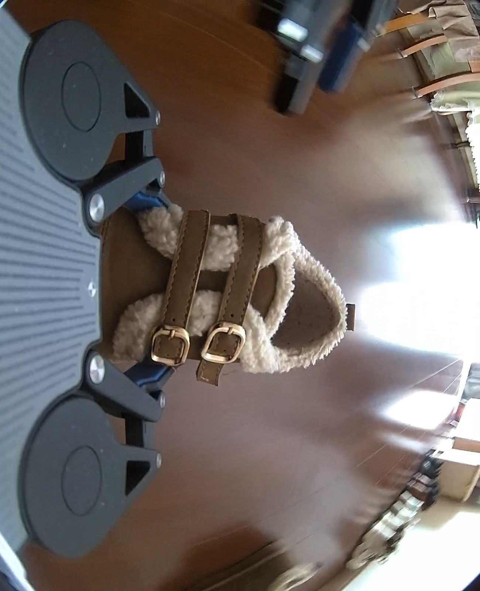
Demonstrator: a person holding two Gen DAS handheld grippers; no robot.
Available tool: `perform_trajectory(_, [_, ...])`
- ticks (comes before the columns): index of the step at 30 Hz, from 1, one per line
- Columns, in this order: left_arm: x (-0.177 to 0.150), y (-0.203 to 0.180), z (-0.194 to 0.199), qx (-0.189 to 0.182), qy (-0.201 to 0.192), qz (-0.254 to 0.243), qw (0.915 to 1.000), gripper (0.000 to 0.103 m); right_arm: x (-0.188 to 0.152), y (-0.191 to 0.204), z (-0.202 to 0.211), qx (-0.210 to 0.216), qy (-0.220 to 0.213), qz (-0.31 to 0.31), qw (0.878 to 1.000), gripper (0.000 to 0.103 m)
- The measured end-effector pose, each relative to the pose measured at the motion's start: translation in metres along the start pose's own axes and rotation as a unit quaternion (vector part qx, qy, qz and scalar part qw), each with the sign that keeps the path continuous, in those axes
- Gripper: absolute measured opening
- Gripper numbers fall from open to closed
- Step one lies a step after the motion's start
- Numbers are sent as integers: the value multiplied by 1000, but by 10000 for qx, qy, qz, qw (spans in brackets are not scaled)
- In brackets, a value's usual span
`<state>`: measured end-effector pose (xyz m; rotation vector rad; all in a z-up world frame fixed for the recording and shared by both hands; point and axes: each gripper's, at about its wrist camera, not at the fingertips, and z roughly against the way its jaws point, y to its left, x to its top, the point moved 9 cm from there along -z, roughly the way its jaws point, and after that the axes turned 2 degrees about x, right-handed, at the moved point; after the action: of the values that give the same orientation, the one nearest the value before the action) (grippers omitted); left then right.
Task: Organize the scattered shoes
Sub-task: 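Grasp the brown buckled shoe by its heel with the right tool, then carry the buckled shoe with the right tool and set it beside the slippers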
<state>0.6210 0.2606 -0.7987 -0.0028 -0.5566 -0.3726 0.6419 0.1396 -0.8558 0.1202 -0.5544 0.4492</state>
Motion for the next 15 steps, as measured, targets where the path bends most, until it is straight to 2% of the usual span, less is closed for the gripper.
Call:
perform_trajectory(3, [-4,-37,2,-474,40,-252,9986,54,-45,-16,36,-147,304,-390,9987,79])
perform_trajectory(5, [-8,-66,0,-755,107,-522,9957,54,-85,-23,63,-139,703,-748,9946,83])
perform_trajectory(7, [-11,-89,0,-941,159,-785,9923,54,-115,-21,81,-23,1131,-713,9910,86])
perform_trajectory(9, [-15,-111,3,-1094,178,-1056,9882,54,-139,-18,97,286,1606,-464,9855,86])
perform_trajectory(12, [-18,-127,10,-1238,156,-1162,9854,54,-143,-24,125,678,1735,-100,9825,90])
perform_trajectory(13, [-19,-129,14,-1255,156,-1164,9851,54,-139,-28,134,788,1711,17,9821,93])
perform_trajectory(15, [-22,-133,20,-1284,156,-1166,9847,54,-123,-36,153,1045,1551,232,9821,94])
